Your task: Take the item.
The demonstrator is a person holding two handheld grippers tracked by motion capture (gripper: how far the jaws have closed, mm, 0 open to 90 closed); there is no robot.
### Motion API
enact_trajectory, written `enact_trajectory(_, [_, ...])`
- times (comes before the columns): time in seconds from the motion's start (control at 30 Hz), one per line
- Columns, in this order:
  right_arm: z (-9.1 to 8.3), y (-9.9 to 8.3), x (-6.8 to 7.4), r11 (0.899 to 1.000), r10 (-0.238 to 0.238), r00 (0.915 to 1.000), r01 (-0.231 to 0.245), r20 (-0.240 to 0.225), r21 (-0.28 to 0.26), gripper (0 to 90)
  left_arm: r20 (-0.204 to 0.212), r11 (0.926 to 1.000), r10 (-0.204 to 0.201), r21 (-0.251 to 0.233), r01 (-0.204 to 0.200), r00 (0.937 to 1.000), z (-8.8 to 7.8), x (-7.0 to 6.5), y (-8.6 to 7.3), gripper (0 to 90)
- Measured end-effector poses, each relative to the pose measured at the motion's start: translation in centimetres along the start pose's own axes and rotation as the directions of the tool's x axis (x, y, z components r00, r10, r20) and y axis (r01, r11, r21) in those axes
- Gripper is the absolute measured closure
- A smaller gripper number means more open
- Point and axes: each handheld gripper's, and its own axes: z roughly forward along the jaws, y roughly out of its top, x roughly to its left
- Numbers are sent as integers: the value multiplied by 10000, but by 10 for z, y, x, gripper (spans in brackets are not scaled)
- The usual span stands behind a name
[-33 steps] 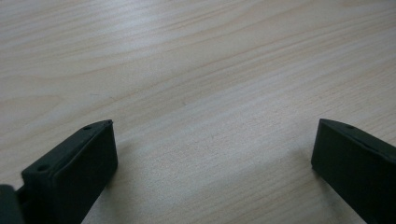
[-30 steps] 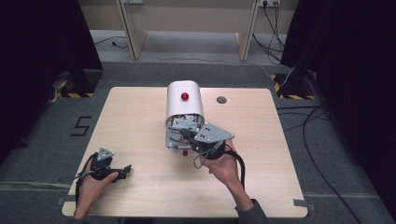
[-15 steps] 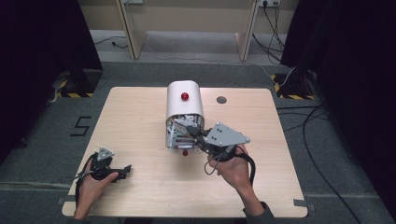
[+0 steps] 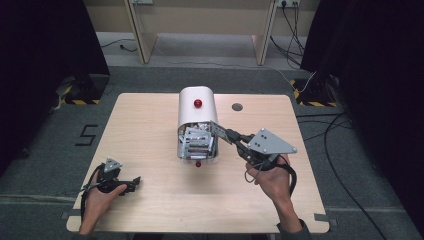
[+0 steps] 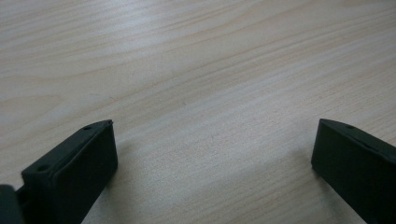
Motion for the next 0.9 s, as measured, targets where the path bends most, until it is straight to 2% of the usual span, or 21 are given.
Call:
enact_trajectory(0.13, [-10,-13,-13,9997,204,9986,-212,481,154,900,-3,10000,1,-3,-1,10000,0,0,0,0])
enact_trajectory(0.33, [-16,-28,-23,9986,409,9948,-439,931,309,900,-3,10000,40,34,-40,10000,0,0,0,0])
enact_trajectory(0.63, [-17,-50,-29,9957,677,9889,-753,1326,532,900,-9,10000,20,24,-20,10000,0,0,0,0])
enact_trajectory(0.73, [-16,-62,-36,9927,916,9837,-1024,1544,634,900,-79,10000,-25,48,25,10000,1,0,1,0])
enact_trajectory(0.9, [-15,-72,-44,9892,1091,9784,-1242,1755,778,900,-104,10000,-75,45,75,9999,1,0,2,0])
